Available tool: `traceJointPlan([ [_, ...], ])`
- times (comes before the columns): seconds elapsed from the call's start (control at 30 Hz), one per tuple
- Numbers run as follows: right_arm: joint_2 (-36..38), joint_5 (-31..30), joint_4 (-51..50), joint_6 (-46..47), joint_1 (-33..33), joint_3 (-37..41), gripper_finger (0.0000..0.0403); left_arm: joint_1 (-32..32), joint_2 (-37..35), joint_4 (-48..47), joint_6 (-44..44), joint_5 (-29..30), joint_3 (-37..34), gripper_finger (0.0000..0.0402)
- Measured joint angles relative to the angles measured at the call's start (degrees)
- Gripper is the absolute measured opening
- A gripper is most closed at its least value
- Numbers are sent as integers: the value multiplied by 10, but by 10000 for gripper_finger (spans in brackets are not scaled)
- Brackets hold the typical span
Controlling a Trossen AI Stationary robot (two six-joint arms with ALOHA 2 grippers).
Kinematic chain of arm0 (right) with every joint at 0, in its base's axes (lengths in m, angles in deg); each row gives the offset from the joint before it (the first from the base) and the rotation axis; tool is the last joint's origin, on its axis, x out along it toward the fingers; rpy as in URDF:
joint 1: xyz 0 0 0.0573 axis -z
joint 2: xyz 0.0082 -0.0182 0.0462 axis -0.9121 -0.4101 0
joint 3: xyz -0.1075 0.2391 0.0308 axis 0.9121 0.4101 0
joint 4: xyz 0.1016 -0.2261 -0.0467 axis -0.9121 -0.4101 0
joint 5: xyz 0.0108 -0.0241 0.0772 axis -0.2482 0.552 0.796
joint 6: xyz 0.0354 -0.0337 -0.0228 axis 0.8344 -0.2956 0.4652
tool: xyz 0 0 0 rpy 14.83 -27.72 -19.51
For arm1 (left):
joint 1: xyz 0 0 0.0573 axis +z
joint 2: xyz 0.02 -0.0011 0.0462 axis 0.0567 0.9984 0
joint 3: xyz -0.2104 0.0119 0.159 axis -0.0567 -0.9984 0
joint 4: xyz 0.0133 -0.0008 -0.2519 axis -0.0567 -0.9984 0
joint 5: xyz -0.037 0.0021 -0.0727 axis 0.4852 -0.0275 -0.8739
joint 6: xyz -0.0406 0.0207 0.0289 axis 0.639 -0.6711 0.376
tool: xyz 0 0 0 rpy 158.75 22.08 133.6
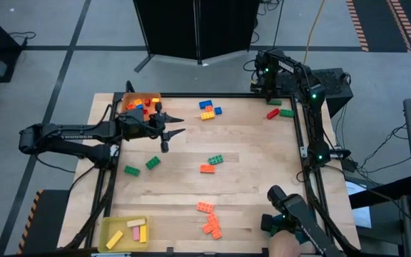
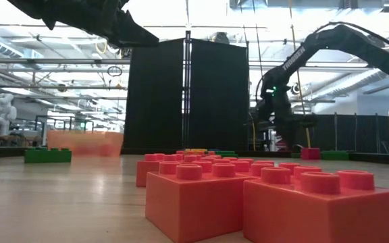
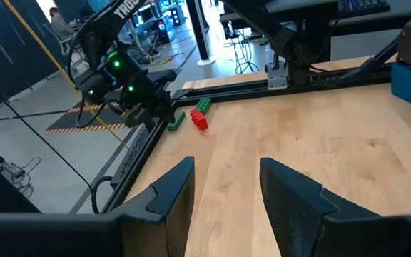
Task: Sort blocks by size
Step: Put the green block into the yellow bin
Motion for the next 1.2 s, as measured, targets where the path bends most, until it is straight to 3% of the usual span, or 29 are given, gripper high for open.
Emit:
traceJointPlan([
  [0.57, 0, -3, 14, 19, 19, 0, 0, 0, 0, -13, 0, 0, 0, 161],
  [0.8, 0, 9, 44, -114, 14, -3, 0, 0, 0, -13, 0, 0, 0, 161],
  [1.2, 0, -226, -12, -382, 7, -23, 0, 0, 0, -13, -1, 0, 1, 161],
])
